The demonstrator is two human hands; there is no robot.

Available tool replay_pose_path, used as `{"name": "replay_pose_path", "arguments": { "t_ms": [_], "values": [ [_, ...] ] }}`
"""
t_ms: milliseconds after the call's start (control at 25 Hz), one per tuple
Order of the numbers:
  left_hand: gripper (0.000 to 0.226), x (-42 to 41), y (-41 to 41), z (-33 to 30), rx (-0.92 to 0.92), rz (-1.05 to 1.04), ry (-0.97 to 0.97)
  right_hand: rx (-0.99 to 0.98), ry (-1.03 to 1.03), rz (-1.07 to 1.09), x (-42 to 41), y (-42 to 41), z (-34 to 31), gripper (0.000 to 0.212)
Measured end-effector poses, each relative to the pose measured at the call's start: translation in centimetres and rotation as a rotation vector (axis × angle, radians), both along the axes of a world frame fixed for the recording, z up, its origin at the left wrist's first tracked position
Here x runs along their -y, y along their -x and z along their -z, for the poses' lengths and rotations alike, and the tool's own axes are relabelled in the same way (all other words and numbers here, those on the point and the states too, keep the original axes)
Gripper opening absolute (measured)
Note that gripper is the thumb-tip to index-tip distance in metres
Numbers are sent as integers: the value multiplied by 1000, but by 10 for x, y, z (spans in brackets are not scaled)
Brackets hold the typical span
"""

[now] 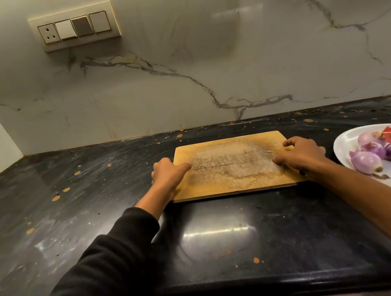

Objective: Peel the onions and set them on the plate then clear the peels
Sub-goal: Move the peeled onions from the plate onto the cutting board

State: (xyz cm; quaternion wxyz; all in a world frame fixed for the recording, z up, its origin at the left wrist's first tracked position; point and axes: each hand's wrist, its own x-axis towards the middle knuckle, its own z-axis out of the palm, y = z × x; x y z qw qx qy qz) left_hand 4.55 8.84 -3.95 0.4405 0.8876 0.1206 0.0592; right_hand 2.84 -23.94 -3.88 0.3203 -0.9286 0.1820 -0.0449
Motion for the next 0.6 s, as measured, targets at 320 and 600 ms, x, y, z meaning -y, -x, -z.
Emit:
{"name": "replay_pose_path", "arguments": {
  "t_ms": [320,600],
  "values": [
    [76,-7,50,3,-16,-15,-47,11,-48,-40,-1,52,-1,60],
    [75,-10,79,13,25,-32,-82,12,-30,-63,2,88,5,76]
  ]
}}
